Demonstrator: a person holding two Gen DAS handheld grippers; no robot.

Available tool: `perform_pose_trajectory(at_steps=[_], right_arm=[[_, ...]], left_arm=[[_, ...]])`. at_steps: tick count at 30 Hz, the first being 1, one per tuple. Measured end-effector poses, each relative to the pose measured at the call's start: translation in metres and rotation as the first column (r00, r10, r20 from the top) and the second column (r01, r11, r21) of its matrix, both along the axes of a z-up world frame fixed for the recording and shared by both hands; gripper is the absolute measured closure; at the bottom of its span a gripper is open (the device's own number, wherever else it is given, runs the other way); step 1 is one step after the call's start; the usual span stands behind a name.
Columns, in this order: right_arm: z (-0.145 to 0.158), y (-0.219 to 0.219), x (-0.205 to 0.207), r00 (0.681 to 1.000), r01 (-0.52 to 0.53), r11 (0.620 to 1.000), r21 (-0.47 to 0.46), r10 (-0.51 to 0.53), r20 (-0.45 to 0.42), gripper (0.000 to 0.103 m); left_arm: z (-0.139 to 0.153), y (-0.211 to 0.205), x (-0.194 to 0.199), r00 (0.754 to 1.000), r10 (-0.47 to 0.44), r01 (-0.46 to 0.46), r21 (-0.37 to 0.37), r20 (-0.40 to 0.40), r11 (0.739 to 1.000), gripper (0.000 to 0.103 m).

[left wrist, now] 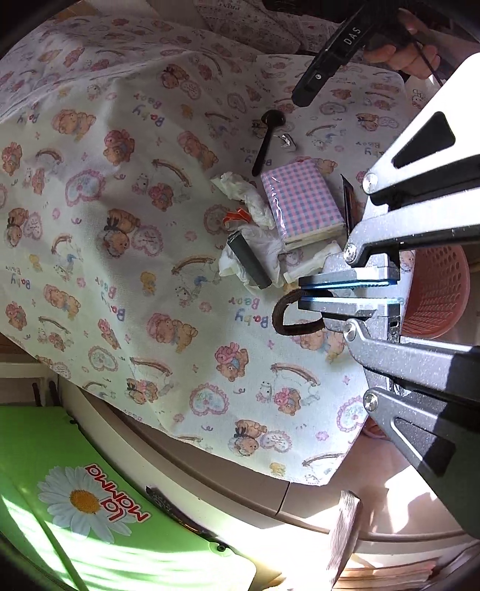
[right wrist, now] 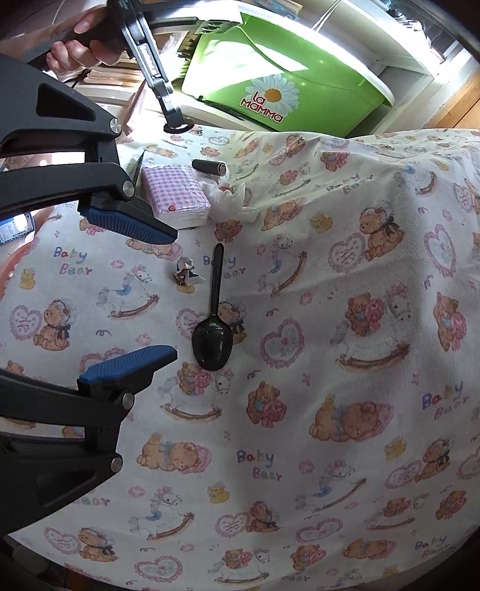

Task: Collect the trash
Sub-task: 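Grasp the small silver wrapper with the right tool while the left tool grasps the dark ring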

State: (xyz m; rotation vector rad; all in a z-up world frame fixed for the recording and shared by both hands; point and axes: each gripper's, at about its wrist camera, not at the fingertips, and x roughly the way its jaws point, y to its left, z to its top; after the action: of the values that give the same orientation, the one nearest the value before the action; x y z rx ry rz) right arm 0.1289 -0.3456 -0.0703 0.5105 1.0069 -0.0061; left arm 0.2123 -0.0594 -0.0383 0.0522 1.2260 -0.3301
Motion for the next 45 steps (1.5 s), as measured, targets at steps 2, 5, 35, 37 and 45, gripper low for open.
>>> perform_pose_trajectory(at_steps=[2,5,35,37,45], right_arm=[[-0.006,-0.002,0.011,1.0,-0.004,1.0,0.025,0.005,-0.016,0.046],[-0.013,-0.006,0.025,1.0,0.01,0.994,0.107,-0.007,-0.025,0.049],[-0.011,0.036,0.027,1.0,0.007,0.991,-0.132,-0.011,-0.026,0.091],[-0.007,0.037,0.02,1.0,0.016,0.992,-0.129,-0.017,-0.009,0.092],[0.021,0.047,-0.014,0.995,-0.003,0.993,-0.12,0.015,0.1,0.102]], left_arm=[[-0.002,0.012,-0.007,1.0,0.007,-0.007,0.002,0.026,1.0,0.1],[-0.006,0.021,-0.023,0.997,0.013,-0.015,0.019,0.075,1.0,0.1],[-0.018,0.046,-0.053,0.988,0.091,-0.086,-0.048,0.121,0.995,0.099],[-0.016,0.046,-0.057,0.983,0.096,-0.093,-0.027,0.153,0.995,0.099],[-0.002,0.053,-0.068,0.959,0.117,-0.121,0.0,0.257,0.993,0.099]])
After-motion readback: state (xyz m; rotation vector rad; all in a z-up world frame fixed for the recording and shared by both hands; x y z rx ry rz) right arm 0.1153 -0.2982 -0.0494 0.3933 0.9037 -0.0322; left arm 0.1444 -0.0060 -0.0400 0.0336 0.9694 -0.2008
